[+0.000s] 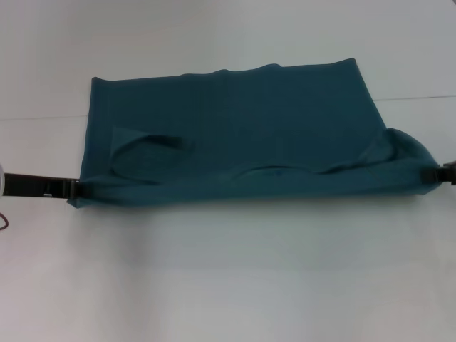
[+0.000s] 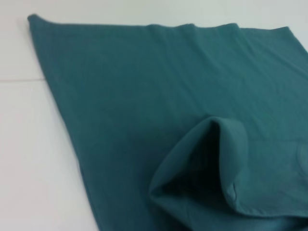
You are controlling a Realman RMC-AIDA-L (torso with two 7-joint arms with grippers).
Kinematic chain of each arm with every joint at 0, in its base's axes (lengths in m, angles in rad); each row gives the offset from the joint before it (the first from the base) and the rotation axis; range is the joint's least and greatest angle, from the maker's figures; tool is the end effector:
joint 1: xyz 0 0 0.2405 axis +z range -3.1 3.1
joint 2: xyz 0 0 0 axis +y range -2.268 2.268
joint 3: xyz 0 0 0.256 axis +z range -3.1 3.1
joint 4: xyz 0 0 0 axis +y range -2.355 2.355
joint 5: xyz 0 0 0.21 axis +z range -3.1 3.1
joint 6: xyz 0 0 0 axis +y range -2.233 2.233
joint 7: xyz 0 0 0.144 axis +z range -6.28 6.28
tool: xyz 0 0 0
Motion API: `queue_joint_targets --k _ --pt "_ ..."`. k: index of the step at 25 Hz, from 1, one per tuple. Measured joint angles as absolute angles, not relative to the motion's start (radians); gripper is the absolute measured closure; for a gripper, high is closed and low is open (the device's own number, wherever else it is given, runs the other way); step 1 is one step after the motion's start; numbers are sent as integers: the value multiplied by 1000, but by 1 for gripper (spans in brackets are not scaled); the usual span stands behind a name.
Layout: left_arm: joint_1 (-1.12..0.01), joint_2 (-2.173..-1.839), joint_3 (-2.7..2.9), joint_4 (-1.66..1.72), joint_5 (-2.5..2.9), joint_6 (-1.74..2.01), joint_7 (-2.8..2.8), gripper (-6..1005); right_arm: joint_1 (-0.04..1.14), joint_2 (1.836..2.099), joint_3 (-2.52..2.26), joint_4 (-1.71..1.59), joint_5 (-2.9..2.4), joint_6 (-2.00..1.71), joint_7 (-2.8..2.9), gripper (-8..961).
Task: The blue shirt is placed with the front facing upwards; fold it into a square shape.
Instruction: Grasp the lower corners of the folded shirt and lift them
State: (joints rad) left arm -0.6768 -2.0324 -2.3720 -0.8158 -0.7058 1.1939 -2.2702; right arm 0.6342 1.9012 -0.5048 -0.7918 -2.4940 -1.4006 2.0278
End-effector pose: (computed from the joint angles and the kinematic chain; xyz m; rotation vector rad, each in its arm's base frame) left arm -0.2735 0.4084 0.0373 -2.2530 -1.3147 -0.1537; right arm 0.3216 0.3820 0.1110 -2.2743 1.2449 0.1441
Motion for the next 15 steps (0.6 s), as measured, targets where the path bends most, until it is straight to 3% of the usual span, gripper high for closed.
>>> queue_joint_targets --k 7,15 --pt "-683 -2031 -2374 -850 -706 1219 -2275 981 633 1872 -503 -796 -2435 -1439 2077 897" --pt "-737 -2008 -2416 -860 -706 1231 -2275 982 656 1858 -499 -868 -2403 -1453 2153 897"
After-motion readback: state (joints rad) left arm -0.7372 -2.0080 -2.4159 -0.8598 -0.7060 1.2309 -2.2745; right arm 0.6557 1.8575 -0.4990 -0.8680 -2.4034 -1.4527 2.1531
